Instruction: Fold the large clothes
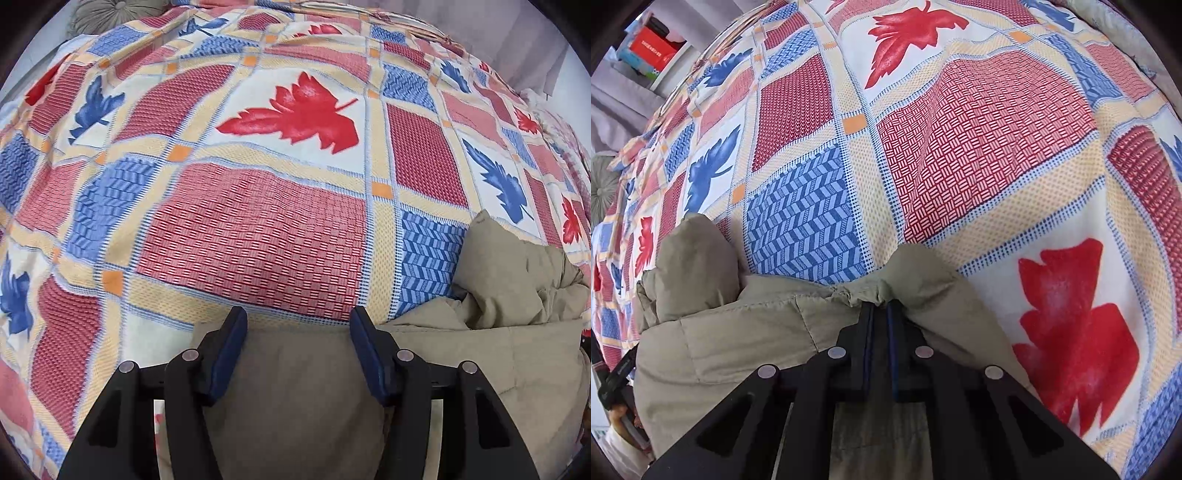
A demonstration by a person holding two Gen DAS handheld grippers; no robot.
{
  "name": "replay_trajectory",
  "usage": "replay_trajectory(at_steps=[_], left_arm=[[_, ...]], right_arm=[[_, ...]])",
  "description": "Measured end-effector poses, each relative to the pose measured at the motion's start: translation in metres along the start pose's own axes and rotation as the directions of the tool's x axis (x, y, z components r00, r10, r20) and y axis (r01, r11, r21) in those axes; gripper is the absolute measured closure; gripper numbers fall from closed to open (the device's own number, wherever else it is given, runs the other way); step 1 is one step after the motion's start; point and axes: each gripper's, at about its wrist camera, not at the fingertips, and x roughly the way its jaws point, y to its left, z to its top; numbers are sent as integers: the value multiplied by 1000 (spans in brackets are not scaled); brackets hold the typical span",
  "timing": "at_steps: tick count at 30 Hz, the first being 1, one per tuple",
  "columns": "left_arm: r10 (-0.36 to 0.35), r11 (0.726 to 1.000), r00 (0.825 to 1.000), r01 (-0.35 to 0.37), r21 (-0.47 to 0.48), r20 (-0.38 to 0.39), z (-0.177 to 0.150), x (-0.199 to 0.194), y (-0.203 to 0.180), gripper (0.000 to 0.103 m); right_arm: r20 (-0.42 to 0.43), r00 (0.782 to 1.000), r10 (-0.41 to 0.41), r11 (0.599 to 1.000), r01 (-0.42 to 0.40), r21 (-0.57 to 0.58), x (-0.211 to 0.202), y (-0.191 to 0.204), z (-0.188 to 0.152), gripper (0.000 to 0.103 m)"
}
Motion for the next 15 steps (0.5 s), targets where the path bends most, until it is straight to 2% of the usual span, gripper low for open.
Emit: replay_trajectory(at_steps=[2,4,6,12,15], left_arm=[[23,1000,999,-23,6,23,1,-19,9,43],[51,999,998,-52,13,35,0,-35,17,43],[45,999,999,-46,9,27,-4,-49,25,43],[48,999,998,-48,14,-39,-32,-76,32,43],[26,1000,996,-26,5,-83,-52,-85,28,43]], right_arm=[[-5,1000,4,1000,-4,21,-9,0,-1,93],[0,1000,-7,1000,7,25,-20,2,-3,92],[7,1000,-10,1000,10,21,-30,5,-8,92],[5,1000,15,999,-15,42,-62,14,-35,92],[-20,999,36,998,-35,55,-74,20,-53,89]])
